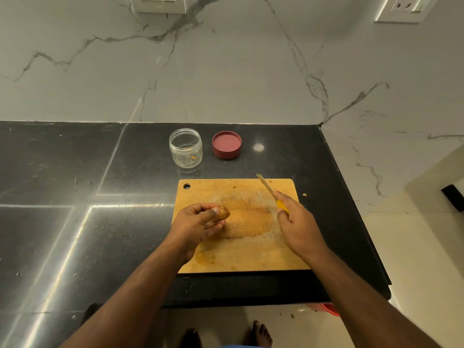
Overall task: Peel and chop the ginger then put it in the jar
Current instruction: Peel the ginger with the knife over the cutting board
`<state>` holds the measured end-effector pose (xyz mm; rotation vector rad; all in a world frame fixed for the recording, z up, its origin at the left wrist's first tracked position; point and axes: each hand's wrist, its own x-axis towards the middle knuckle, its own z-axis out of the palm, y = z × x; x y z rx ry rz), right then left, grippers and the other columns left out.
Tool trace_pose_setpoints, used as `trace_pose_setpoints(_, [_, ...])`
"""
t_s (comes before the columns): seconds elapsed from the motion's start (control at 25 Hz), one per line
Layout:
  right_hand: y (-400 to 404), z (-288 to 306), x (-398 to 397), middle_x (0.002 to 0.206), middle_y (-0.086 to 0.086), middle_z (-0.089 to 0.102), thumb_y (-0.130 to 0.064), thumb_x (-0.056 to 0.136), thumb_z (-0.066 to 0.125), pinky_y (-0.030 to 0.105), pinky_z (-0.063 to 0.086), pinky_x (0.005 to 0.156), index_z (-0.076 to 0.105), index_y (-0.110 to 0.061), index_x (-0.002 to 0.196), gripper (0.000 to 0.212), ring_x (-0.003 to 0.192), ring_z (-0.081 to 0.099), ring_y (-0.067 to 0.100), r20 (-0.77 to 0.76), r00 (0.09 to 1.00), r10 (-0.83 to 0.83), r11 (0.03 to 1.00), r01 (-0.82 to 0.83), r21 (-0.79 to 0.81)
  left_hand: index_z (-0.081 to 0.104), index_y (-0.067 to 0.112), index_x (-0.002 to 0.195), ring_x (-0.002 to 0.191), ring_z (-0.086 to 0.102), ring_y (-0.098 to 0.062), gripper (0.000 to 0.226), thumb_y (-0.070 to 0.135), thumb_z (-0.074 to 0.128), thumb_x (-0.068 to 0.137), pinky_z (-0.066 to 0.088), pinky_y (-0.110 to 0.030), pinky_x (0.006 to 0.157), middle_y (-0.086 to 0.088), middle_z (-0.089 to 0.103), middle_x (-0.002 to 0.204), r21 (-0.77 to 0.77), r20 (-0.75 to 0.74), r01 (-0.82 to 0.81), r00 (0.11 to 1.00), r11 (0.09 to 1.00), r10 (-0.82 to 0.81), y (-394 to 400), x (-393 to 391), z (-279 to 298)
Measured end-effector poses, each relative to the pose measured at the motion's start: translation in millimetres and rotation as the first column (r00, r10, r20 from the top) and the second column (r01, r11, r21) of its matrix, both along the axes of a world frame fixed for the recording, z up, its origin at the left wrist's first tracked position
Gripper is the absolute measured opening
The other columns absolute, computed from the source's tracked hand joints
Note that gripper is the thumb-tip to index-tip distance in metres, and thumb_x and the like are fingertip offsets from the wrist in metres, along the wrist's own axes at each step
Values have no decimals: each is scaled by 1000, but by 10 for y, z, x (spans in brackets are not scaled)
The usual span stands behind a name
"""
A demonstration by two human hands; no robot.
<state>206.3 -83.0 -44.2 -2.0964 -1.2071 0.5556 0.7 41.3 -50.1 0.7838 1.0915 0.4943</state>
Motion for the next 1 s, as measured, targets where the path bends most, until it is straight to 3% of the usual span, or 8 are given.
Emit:
trace_pose_setpoints(0.08, [-69, -30, -24, 137, -18, 51, -20, 103, 43, 26, 43, 102, 46, -32, 146, 44, 122, 49, 2, -121, 993, 0, 1000, -1, -7, 68, 4, 113, 97, 74, -29, 20, 11, 65, 94, 59, -38, 87, -18, 71, 112, -15, -9, -7, 1000, 1000, 7, -12, 0, -12])
trace_pose_setpoints(0.12, [-92, -36, -56, 131, -20, 54, -20, 103, 44, 23, 43, 97, 48, -34, 143, 43, 116, 51, -1, -197, 980, -14, 1000, 10, -23, 67, 5, 114, 97, 74, -28, 20, 11, 64, 95, 59, -39, 87, -18, 72, 112, -16, -8, -14, 1000, 1000, 14, -18, 1, -19])
trace_pose_setpoints(0.24, [-150, -50, -201, 86, -14, 65, -17, 101, 47, 23, 40, 59, 57, -39, 133, 40, 63, 52, 1, -504, 850, -153, 988, 146, -53, 69, 7, 113, 98, 74, -26, 20, 9, 65, 94, 59, -38, 89, -15, 71, 112, 11, 4, -15, 1000, 1000, 15, -40, 23, -14])
trace_pose_setpoints(0.32, [-172, -12, -305, 74, -6, 62, -14, 101, 48, 27, 29, 47, 59, -39, 128, 39, 50, 37, 9, -674, 720, -165, 981, 193, -34, 71, 7, 111, 98, 74, -26, 18, 9, 66, 93, 59, -39, 90, -14, 72, 111, 32, 8, -15, 1000, 999, 15, -51, 61, 12])
trace_pose_setpoints(0.4, [-200, 42, -416, 76, 1, 60, -14, 102, 48, 27, 25, 46, 59, -38, 128, 37, 49, 31, 12, -773, 628, -96, 985, 170, 16, 71, 7, 110, 96, 74, -26, 20, 15, 69, 92, 59, -40, 90, -13, 74, 108, 71, 15, 3, 1000, 997, -4, -67, 104, 33])
trace_pose_setpoints(0.52, [-204, 87, -529, 79, 4, 59, -15, 103, 48, 28, 24, 45, 59, -38, 129, 36, 49, 30, 13, -797, 603, -23, 990, 123, 64, 69, 4, 109, 97, 74, -27, 27, 22, 73, 89, 58, -42, 92, -12, 76, 102, 137, 17, 63, 998, 988, -66, -82, 179, 93])
trace_pose_setpoints(0.88, [-178, 138, -565, 81, -2, 63, -20, 103, 49, 26, 32, 45, 55, -50, 128, 39, 51, 38, 12, -720, 694, -17, 990, 110, 83, 68, 2, 108, 93, 74, -22, 36, 29, 77, 85, 60, -36, 87, -11, 77, 99, 175, -37, 148, 989, 973, -144, -20, 310, 180])
trace_pose_setpoints(1.0, [-189, 141, -554, 84, -3, 63, -18, 103, 49, 24, 36, 45, 54, -56, 122, 43, 53, 40, 10, -685, 729, 4, 991, 89, 101, 70, 6, 104, 88, 74, -24, 33, 33, 77, 85, 61, -34, 81, -10, 77, 95, 158, -57, 68, 997, 985, -60, 38, 359, 168])
